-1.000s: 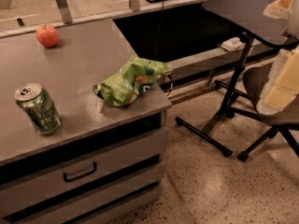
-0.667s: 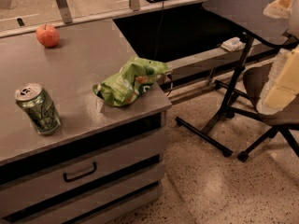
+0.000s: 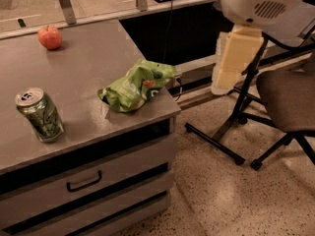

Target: Move green rice chip bag near apple

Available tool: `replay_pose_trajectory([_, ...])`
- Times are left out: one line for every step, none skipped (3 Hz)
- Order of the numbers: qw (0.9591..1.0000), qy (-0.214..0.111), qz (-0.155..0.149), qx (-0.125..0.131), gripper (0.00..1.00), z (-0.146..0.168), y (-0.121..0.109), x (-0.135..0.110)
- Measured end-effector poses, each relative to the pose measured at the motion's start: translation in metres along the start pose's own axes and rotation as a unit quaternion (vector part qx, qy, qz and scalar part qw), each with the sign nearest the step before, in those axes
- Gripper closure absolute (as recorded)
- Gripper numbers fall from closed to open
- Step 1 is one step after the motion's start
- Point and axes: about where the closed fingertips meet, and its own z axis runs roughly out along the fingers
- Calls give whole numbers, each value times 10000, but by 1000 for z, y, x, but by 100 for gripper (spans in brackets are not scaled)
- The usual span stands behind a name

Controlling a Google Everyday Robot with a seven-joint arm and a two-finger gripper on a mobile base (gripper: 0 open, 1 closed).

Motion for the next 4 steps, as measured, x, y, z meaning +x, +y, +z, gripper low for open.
replay_pose_trajectory([9966, -206, -791, -87, 0, 44, -19, -55])
replay_pose_trajectory([9911, -401, -1143, -544, 0, 99, -16, -83])
replay_pose_trajectory([9819, -651, -1367, -1138, 0, 161, -6, -101])
replay_pose_trajectory([9750, -856, -1474, -1427, 0, 205, -1, -113])
